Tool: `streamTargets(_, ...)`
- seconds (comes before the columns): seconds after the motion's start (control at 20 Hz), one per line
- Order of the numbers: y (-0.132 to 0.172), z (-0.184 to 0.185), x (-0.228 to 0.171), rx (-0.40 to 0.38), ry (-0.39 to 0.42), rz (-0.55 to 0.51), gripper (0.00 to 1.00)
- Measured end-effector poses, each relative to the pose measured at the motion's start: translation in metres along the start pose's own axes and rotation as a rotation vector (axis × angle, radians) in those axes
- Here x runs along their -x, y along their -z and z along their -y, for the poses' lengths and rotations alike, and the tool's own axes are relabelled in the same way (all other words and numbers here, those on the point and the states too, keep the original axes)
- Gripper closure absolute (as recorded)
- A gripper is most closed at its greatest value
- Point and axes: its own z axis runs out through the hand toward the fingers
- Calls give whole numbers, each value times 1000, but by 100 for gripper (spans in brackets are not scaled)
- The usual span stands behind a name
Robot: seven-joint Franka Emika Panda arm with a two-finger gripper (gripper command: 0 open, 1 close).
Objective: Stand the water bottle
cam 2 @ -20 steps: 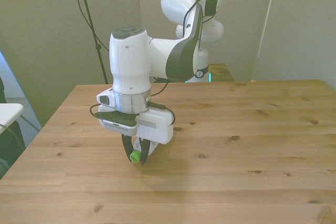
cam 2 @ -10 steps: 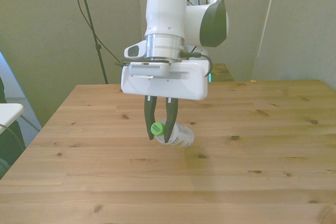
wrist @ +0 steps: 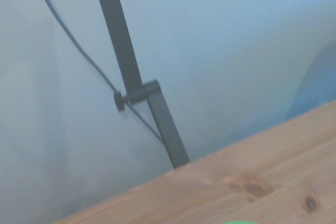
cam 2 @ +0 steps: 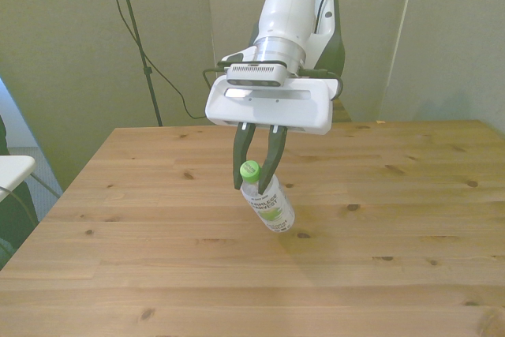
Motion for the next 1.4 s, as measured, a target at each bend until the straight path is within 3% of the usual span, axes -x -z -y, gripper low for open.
streamTargets(0.3,-12,18,9,-94,-8,-136,100)
streamTargets(0.5,-18,30,51,-118,9,-202,100)
streamTargets(0.75,-12,10,103,-122,-13,-238,100)
streamTargets(1.15,-13,1,113,-110,-15,-260,100)
streamTargets(1.2,-14,0,115,-108,-13,-260,0)
streamTargets(1.4,-13,0,116,-106,-2,-259,0)
